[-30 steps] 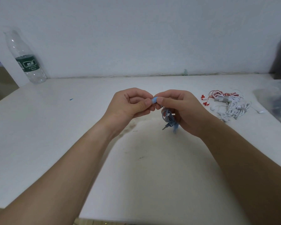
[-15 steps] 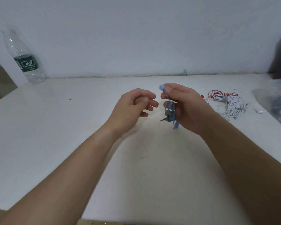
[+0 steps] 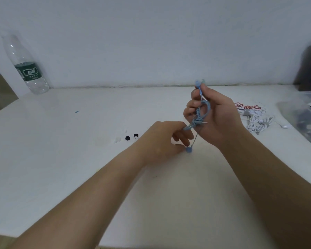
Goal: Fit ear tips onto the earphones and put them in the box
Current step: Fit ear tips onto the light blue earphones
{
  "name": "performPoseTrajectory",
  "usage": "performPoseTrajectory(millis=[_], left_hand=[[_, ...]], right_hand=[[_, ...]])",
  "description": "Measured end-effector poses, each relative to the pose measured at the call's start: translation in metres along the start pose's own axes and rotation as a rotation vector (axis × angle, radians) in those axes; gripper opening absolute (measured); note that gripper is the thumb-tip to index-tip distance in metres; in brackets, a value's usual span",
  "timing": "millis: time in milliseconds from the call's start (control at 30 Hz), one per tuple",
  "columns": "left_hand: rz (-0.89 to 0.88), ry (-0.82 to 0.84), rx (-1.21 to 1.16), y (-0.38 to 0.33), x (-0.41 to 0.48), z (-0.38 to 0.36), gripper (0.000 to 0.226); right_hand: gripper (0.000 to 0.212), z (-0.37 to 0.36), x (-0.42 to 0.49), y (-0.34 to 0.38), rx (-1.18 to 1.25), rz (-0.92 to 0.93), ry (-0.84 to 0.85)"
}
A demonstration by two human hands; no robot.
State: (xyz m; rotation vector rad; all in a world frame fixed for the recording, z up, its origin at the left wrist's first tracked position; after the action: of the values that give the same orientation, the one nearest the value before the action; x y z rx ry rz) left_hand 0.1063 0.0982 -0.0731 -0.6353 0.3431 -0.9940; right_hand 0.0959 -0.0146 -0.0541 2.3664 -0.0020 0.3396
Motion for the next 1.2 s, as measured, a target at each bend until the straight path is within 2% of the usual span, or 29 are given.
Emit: performPoseTrajectory(millis=[133,333,433,533,600,700,767,867,933,1033,1133,1200], left_hand=[[0.056,0.040,0.027,0.004,-0.002,-0.002,0.028],[0.065,0.099,0.034,0.003,0.000,-0.012,0.022],[0.049,0.074,0.133,-0.002,0.002,-0.013,0.014],[0.070,0.043,0.129,0.002,0.002,-0.010,0.007],[0.073,-0.035,0.047,0.007,-0.001,0.001,0.007],[0.079,-0.219,-0.067,0.015,-0.008,0.023,0.010],[0.111,-0.297,-0.126,0.019,-0.011,0.031,0.013],[0.114,-0.331,-0.168,0.021,-0.012,0.032,0.015],[0.104,-0.351,-0.186,0.022,-0.011,0.033,0.016],[0.091,-0.393,-0.190,0.024,-0.010,0.036,0.017],[0.095,-0.401,-0.157,0.025,-0.009,0.037,0.015],[0.098,-0.415,-0.142,0.026,-0.009,0.039,0.014]], right_hand=[[0.008,0.012,-0.001,0.005,0.029,0.035,-0.116],[0.011,0.017,-0.001,0.005,-0.008,0.048,-0.157],[0.013,0.016,-0.001,0.005,-0.005,0.066,-0.171],[0.011,0.021,-0.001,0.005,-0.039,0.043,-0.183],[0.009,0.032,-0.003,0.009,-0.220,0.018,-0.302],[0.007,0.046,-0.009,0.015,-0.623,-0.022,-0.506],[0.001,0.049,-0.010,0.012,-0.829,-0.078,-0.536],[0.004,0.048,-0.012,0.013,-1.225,-0.139,-0.590],[0.006,0.041,-0.011,0.017,-1.443,-0.147,-0.586],[0.012,0.037,-0.008,0.015,-1.627,-0.176,-0.518],[0.019,0.023,-0.004,0.011,-1.715,-0.029,-0.390],[0.017,0.012,-0.001,0.005,-1.671,0.038,-0.283]])
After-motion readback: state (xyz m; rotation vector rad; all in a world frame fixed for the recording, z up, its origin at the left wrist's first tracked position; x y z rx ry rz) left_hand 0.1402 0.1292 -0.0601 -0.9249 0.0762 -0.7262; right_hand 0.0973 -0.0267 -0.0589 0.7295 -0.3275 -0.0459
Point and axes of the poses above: each hand's wrist, its own x-axis towards the middle knuckle, its own z-axis out of the back of the hand, y = z × x, the point moved 7 cm from there along x, towards the middle knuckle, and after that the axes turned 14 degrees about y, right-handed, at the moved point
